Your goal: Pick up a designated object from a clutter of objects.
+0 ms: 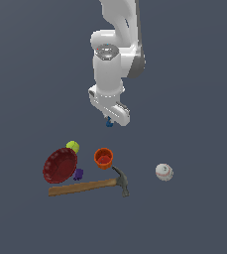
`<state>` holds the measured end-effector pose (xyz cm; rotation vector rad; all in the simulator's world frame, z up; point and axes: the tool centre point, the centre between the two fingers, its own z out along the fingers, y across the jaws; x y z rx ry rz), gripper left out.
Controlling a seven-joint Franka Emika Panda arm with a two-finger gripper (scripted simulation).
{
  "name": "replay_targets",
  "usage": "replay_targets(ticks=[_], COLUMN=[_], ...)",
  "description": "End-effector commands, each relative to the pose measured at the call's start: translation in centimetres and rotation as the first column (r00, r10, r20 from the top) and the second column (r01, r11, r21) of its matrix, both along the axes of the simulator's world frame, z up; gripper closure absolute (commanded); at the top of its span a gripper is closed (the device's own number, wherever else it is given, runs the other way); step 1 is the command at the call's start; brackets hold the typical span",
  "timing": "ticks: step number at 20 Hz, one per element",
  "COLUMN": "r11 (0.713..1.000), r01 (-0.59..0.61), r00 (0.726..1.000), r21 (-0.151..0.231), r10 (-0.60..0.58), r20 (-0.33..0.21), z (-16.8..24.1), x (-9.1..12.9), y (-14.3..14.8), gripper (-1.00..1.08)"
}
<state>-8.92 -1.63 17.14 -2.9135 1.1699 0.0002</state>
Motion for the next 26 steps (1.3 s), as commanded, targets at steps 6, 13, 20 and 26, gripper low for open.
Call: replay_targets(ticks=[6,13,20,26], r11=[1.000,1.000,1.000,1.000], r01=[0.000,0.000,0.000,0.000], r00=[1.000,1.000,1.000,1.000], r21=[0.000,0.000,-0.001,-0.002], r10=[0.000,0.000,0.000,0.000], r20=[-0.001,-0.001,-0.001,-0.001], z=[6.6,13.0,19.0,22.5], x=[2.0,4.1,6.2,7.6], y=[-1.9,-3.8,-5.5,-6.5], gripper=[1.08,1.08,1.08,1.08])
